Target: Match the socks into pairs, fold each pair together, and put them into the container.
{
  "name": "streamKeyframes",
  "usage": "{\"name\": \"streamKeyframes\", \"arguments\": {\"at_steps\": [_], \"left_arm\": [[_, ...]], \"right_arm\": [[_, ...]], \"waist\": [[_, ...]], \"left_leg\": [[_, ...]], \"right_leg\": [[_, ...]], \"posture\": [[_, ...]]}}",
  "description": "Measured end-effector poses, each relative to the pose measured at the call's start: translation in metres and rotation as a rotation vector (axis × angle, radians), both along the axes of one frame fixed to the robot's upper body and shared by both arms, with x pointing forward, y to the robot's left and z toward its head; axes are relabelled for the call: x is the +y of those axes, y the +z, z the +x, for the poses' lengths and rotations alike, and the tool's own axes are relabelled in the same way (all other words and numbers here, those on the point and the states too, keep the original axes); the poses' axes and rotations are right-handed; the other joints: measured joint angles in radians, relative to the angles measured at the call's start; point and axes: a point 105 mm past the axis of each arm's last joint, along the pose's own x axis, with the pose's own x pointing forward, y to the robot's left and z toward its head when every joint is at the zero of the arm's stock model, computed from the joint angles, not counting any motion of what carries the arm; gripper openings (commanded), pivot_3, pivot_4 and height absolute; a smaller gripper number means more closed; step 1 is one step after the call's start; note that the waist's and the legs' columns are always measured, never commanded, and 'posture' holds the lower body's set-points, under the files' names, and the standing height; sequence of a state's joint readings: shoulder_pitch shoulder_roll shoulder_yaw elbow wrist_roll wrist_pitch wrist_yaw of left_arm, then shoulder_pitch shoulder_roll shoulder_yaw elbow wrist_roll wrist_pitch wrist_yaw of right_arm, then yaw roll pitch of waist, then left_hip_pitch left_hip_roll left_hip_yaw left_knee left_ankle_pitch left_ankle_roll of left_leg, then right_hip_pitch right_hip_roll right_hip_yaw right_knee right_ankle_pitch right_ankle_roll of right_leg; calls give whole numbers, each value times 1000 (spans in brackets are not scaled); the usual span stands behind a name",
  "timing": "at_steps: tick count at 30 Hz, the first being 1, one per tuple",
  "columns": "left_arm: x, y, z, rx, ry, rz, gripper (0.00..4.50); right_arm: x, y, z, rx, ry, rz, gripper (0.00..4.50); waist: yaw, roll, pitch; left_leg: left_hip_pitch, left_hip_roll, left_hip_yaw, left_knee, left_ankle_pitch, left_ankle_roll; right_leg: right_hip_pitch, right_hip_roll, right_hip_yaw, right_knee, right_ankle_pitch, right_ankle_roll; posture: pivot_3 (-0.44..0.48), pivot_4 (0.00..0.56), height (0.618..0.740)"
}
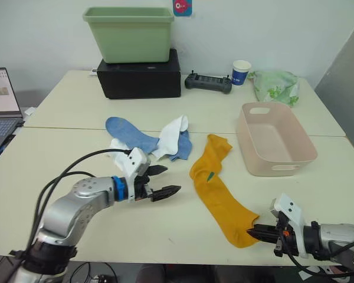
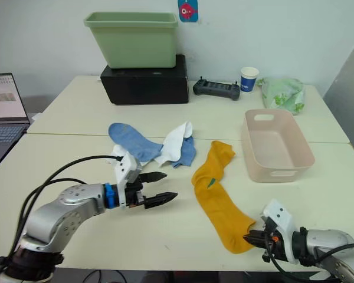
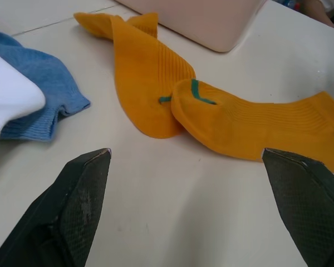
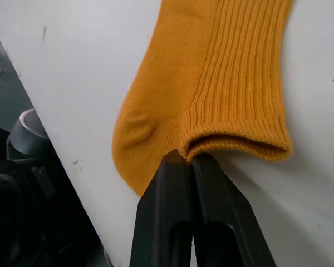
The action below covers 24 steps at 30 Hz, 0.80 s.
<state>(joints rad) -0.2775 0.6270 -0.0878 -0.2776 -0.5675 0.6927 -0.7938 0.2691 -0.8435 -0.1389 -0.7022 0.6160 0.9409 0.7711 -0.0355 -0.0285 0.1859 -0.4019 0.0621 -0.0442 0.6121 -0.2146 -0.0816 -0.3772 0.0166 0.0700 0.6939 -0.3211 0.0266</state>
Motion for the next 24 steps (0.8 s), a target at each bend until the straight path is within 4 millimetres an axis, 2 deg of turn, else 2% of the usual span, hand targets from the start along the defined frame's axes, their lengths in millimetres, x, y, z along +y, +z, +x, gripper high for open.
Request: {"name": "streamKeyframes", "arguments": {"at_steps": [3, 5, 10, 14, 17, 24], "left_arm": [[-37, 4, 30, -17, 21, -52, 4500], [-55, 2, 38, -38, 5, -45, 4500], [-73, -3, 42, -83, -38, -26, 4500], [-75, -20, 46, -64, -43, 7, 4500], [-76, -28, 45, -40, -65, 17, 3897], [-85, -25, 43, -42, -125, 17, 1698]], "right_arm": [[0, 0, 4, -24, -10, -4, 25], [0, 0, 3, -32, -10, 0, 25], [-2, -6, -1, -19, -27, -18, 25], [-1, -6, 1, -29, -35, -21, 25], [-2, -7, 1, -31, -39, -23, 0], [-2, -7, 1, -34, -43, -22, 0]], "waist": [[13, -1, 0], [9, -1, 0], [-3, -1, 0], [2, -1, 0], [3, -1, 0], [3, -1, 0]], "left_leg": [[0, -2, -3, 3, 0, 0], [0, -2, -3, 3, 0, 0], [0, -1, -4, 2, 0, 0], [0, -1, -4, 2, 0, 0], [0, -1, -3, 2, 0, 0], [0, -1, -3, 2, 0, 0]], "right_leg": [[3, 0, -3, 0, 1, 1], [4, 0, -2, -3, 1, 2], [4, 1, 0, -4, 1, 2], [4, 1, -1, -4, 1, 2], [4, 1, -1, -4, 1, 2], [5, 0, -1, -4, 2, 2]], "posture": [[0, 150, 730], [0, 150, 730], [0, 150, 730], [0, 150, 730], [0, 150, 730], [0, 150, 730]]}}
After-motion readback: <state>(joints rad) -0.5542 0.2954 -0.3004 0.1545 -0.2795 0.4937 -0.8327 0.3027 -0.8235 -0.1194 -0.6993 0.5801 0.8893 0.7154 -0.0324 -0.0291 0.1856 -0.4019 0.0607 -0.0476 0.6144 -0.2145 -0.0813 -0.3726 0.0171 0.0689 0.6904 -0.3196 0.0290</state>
